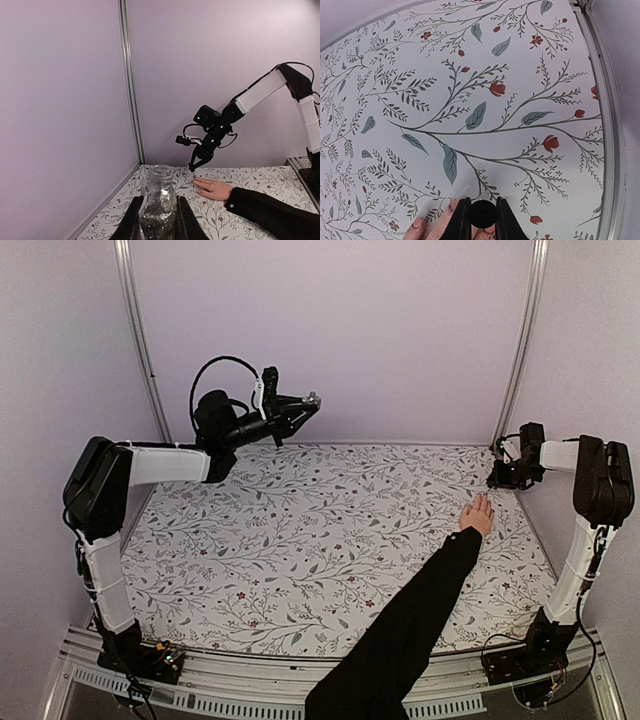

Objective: Paint the nails
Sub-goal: Paint the nail polish on the nail.

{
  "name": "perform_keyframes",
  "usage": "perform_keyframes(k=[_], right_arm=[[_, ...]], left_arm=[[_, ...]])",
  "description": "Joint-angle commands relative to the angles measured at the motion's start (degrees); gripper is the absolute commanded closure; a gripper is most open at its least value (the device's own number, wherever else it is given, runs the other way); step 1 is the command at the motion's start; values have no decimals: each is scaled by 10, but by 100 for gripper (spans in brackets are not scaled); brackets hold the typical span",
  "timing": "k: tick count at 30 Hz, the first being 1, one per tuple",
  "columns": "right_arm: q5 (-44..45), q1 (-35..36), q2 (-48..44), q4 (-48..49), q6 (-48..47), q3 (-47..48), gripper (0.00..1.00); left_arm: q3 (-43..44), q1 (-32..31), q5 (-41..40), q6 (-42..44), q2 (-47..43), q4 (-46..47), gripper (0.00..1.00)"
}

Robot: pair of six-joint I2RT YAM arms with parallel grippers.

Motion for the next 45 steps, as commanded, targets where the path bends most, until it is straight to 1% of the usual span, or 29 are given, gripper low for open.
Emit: perform_keyframes(k=[1, 35, 45], right_arm=[[1, 3, 9, 8, -6, -3, 100], [1, 3, 25, 2, -4, 18, 100], [0, 4, 25, -8, -3, 43, 100]], left_arm=[[-1, 6, -1, -4, 3, 22, 100], [6, 9, -4, -5, 12, 24, 100], [6, 11, -4, -8, 15, 27, 100]])
